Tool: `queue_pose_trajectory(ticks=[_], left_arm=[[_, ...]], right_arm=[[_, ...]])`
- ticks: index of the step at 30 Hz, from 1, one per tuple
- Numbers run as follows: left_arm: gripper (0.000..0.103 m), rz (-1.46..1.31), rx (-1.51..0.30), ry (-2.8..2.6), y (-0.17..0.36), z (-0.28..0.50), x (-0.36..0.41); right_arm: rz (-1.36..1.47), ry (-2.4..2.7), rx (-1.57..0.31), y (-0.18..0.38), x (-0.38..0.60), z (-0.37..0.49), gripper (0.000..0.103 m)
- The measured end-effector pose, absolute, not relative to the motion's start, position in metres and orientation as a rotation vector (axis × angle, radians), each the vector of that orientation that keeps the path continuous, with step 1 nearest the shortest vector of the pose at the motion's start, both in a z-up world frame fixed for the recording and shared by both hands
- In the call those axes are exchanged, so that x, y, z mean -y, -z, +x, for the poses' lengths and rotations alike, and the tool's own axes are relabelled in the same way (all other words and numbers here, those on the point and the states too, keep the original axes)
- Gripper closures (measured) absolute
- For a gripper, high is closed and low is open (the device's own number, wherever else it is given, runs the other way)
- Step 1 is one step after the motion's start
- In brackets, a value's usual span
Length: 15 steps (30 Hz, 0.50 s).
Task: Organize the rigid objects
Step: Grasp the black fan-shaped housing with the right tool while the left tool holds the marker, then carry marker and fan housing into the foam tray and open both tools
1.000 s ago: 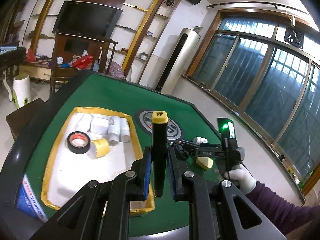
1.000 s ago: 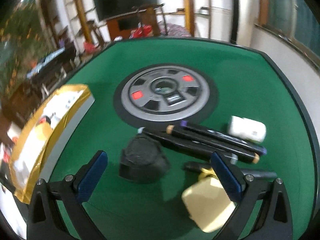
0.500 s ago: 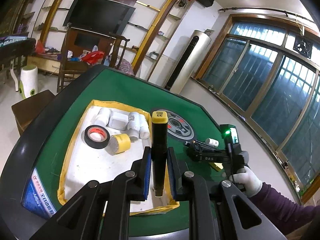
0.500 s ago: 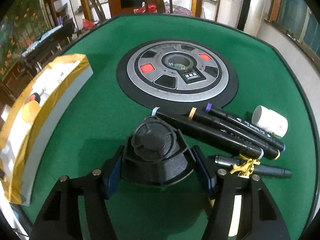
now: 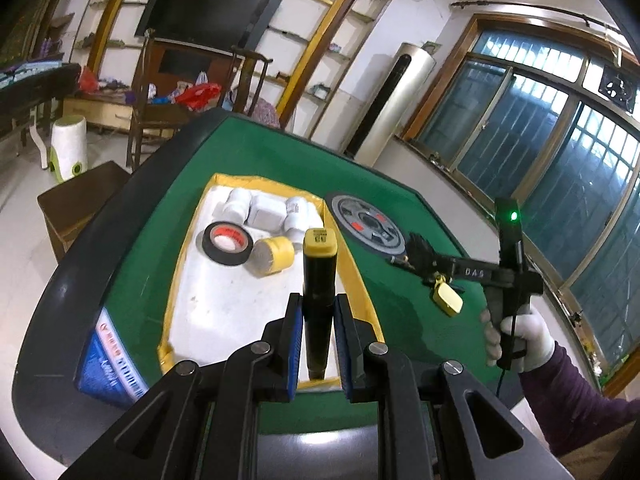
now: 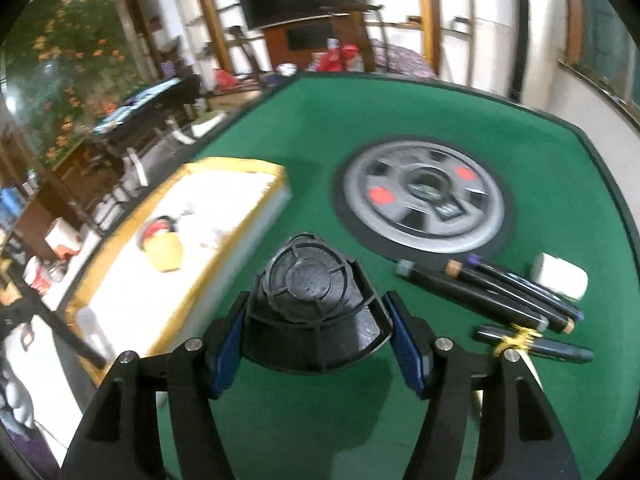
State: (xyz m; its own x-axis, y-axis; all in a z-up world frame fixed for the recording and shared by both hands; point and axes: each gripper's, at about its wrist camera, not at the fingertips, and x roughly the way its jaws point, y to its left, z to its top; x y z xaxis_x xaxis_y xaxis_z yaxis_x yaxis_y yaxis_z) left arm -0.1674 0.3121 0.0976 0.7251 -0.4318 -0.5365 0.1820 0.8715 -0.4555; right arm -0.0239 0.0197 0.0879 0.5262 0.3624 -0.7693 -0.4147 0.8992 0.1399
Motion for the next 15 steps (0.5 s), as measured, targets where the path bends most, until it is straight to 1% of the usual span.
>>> queue_pose_trajectory(ticks=[6, 10, 15], left_arm=[[0.088, -0.297, -0.755, 0.357, -0.101, -0.154, -0.314], [0.088, -0.247, -0.801, 0.347, -0.091, -0.133, -0.309], [0.088, -0.281, -0.842, 0.363, -0.08, -0.103, -0.308]], right_arm=[[-0.064, -0.611, -0.918, -0.098, -0.072, -0.034, 0.038], [-0.062, -0.667, -0.959, -0.088, -0.103, -0.036, 0.038], [-0.097, -0.688, -1.003, -0.072, -0.132, -0.039, 0.038]])
